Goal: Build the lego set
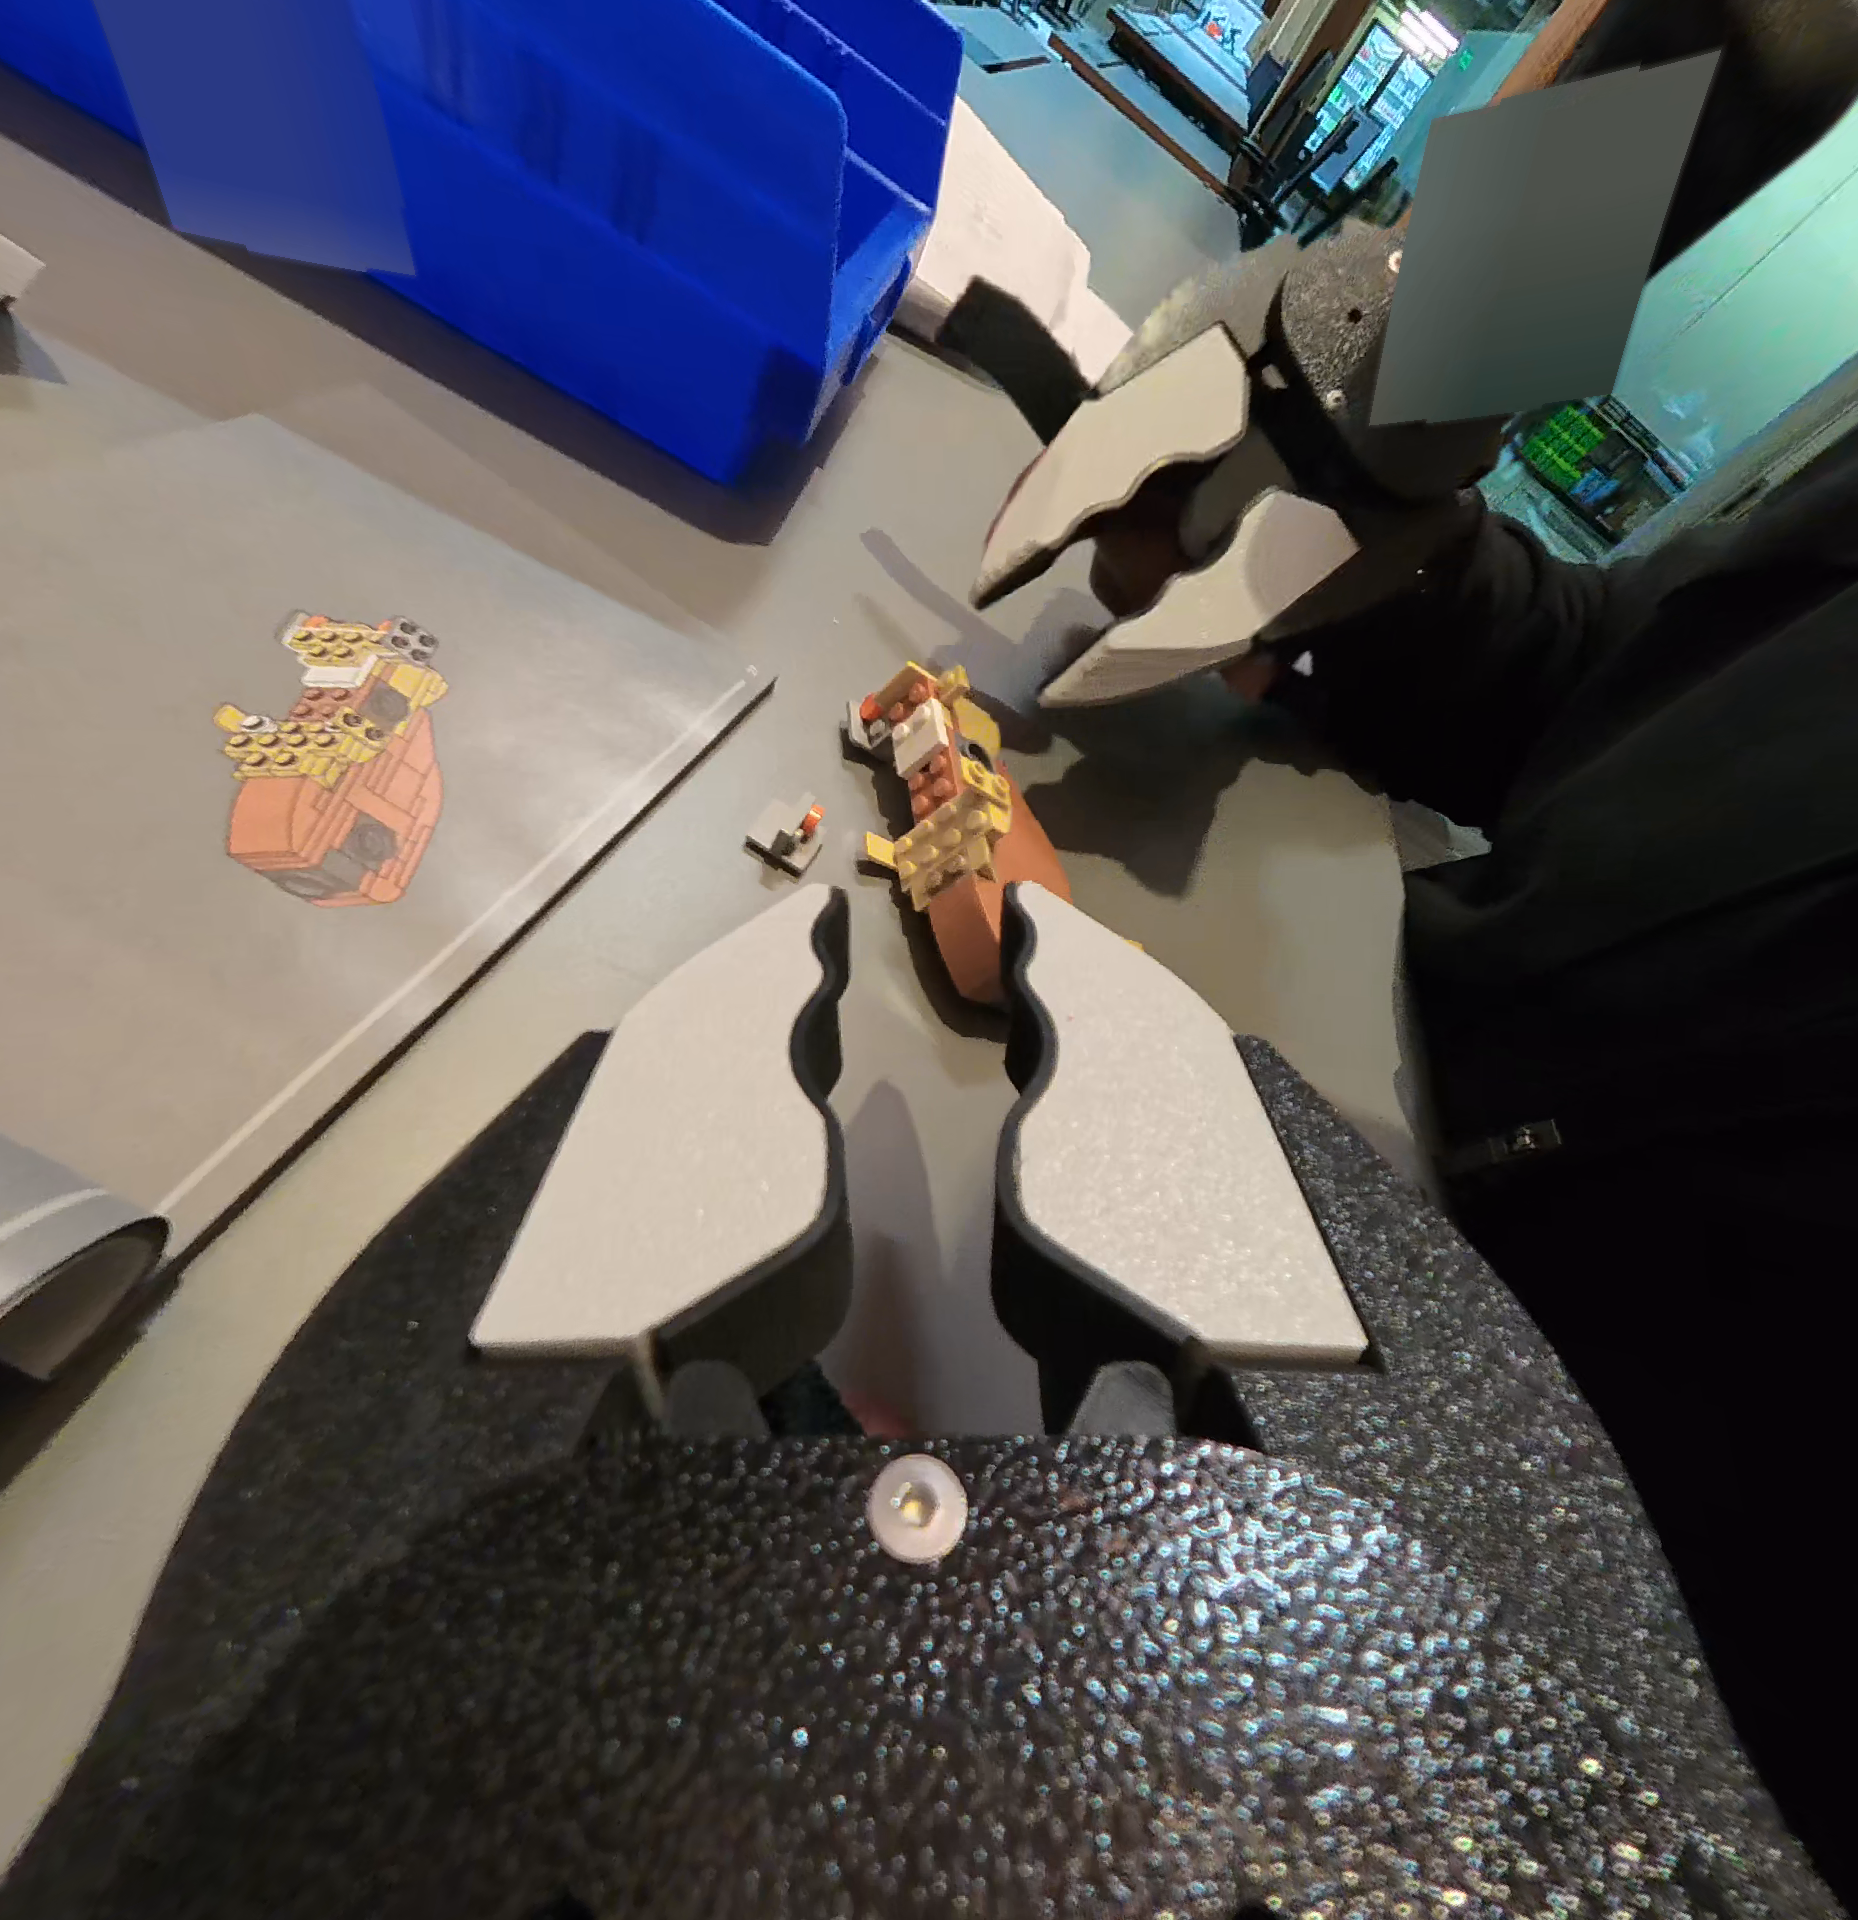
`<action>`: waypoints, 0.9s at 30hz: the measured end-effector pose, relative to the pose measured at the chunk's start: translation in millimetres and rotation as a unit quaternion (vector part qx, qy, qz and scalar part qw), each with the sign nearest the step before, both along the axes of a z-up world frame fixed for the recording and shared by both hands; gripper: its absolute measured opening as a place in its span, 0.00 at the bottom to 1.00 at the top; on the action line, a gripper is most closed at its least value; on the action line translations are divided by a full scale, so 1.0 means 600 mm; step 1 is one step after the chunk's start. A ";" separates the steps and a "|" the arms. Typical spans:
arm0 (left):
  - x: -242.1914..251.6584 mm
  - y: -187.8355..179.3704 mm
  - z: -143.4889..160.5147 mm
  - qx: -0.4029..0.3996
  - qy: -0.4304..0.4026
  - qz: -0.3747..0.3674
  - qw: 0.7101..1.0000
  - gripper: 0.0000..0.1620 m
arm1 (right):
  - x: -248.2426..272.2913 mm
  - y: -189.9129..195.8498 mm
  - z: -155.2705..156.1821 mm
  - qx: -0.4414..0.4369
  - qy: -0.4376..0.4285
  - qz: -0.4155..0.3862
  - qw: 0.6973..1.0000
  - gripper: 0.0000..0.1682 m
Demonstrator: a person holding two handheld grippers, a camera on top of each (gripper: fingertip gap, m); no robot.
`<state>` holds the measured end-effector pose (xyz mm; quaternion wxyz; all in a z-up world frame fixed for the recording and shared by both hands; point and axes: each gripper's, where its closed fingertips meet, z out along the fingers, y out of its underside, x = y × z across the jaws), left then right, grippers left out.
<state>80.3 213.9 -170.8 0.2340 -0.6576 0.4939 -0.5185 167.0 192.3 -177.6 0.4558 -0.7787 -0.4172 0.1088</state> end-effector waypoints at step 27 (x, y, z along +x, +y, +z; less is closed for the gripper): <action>0.082 0.013 -0.068 0.268 0.124 -0.177 0.939 0.05 | 0.054 0.004 -0.009 0.051 0.006 0.001 0.999 0.12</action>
